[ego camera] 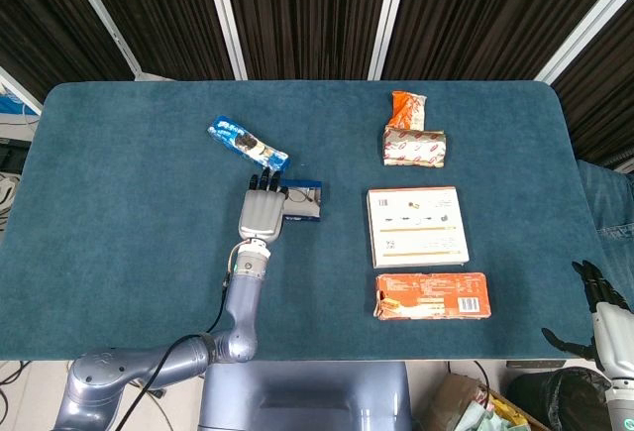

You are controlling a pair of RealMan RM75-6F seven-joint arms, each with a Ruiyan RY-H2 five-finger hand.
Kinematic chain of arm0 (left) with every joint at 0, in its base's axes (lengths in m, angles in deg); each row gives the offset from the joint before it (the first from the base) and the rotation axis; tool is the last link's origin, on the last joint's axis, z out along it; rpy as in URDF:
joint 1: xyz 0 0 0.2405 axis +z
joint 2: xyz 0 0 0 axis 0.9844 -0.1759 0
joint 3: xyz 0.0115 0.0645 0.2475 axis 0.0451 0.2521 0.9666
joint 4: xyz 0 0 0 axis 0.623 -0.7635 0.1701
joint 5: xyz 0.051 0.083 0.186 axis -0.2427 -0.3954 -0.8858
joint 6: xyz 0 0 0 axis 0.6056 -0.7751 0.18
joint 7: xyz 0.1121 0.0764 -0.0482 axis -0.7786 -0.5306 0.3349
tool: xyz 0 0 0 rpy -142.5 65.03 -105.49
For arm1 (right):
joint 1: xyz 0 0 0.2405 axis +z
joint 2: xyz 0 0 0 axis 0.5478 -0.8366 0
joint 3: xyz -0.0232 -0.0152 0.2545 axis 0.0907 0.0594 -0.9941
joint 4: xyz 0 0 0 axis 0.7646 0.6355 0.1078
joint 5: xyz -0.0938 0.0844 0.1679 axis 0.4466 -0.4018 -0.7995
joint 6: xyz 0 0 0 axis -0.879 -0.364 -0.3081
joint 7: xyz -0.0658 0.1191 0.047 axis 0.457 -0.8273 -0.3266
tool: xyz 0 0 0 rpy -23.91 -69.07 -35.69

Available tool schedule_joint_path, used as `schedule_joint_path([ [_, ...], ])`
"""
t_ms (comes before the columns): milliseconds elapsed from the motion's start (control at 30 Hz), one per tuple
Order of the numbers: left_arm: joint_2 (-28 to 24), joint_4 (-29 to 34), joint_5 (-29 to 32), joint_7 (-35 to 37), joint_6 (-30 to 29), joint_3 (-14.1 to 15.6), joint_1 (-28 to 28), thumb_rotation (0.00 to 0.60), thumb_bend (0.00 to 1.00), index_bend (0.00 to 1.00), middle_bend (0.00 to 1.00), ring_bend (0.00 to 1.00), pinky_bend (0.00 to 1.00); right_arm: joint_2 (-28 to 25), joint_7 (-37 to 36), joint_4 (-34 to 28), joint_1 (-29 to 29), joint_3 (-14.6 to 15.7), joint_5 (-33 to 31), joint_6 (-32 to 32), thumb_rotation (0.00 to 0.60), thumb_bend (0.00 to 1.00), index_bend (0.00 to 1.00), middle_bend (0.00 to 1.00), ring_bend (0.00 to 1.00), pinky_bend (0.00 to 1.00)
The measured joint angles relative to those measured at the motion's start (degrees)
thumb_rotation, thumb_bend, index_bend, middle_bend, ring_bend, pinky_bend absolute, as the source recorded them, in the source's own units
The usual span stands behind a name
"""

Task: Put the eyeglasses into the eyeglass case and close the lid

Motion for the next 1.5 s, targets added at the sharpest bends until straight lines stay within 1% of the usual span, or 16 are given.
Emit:
schedule_joint_path([
  [133, 0.5, -0.6, 0.3, 0.2, 0.6, 0.8, 0.2, 0.600, 0.36, 0.41, 0.12, 0.03, 0.13, -0.1, -0.2, 0.0, 0.0, 0.0, -0.1, 0.1, 0.600, 0.25, 0.08, 0.05, 0.12, 0.16],
  [500, -0.1, 0.5, 0.9, 0.2, 0.7, 1.8, 1.4, 0.600, 0.37, 0.48, 0.12, 0.03, 0.13, -0.2, -0.5, -0.1, 0.1, 0.0, -0.2, 0.4, 0.600, 0.25, 0.08, 0.05, 0.12, 0.16],
  [867, -1.2, 2.5, -0.1, 1.0, 0.0, 2.3, 2.2, 0.600, 0.38, 0.51, 0.14, 0.03, 0.13, -0.2, -0.4, -0.2, 0.1, 0.1, -0.1, 0.5, 0.600, 0.25, 0.09, 0.05, 0.12, 0.16],
  [1300, -2.1, 4.4, 0.6, -0.2, -0.5, 2.9, 2.8, 0.600, 0.39, 0.55, 0.14, 0.03, 0.13, -0.4, -0.7, -0.4, 0.2, 0.1, -0.4, 0.9, 0.600, 0.25, 0.09, 0.05, 0.12, 0.16],
  [1500, -2.2, 4.7, 1.2, -0.6, -0.7, 2.7, 2.9, 0.600, 0.42, 0.58, 0.16, 0.03, 0.13, -0.5, -0.8, -0.5, 0.2, 0.1, -0.5, 0.9, 0.600, 0.25, 0.09, 0.05, 0.12, 0.16],
])
